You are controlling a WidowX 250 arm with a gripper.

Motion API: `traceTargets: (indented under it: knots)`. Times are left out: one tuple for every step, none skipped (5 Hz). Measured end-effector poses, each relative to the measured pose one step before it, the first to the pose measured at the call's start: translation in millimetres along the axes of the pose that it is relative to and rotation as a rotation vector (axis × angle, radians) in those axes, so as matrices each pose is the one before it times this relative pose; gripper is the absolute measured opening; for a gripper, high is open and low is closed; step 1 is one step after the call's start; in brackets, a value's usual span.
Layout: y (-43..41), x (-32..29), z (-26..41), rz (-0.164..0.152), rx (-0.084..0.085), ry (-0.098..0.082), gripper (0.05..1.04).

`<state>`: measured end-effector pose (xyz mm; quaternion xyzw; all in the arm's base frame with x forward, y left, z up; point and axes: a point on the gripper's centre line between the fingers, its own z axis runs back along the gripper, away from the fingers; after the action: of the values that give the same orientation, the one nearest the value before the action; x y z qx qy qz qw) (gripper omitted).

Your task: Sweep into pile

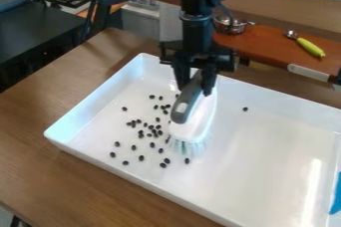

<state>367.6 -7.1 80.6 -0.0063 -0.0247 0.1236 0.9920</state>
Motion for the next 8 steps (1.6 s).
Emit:
traceTargets:
  knots:
    - [20.77,-1.77,1.17,0.0191,0.0116,0.0017,0.478]
    - [20.53,-1.48,0.12,0.0179,0.017,0.0029,0.478]
    - [21.94,2.83,-0.53,-0.0044,0.0536,-0.0344,0.478]
    - [18.61,3.56,-0.88,-0.0007,0.0263,-0.0292,0.478]
    - [16.4,-4.53,-0.09,-0.0036,0.0147,-0.0041,0.478]
    - [-7.62,-9.87,6.03,-0.0045,-0.0451,0.0284,0.478]
    - [-31.06,-10.55,14.04,-0.0043,-0.0785,0.0539,0.478]
    - [-46.35,1.31,28.7,-0.0366,-0.0779,-0.0359,0.478]
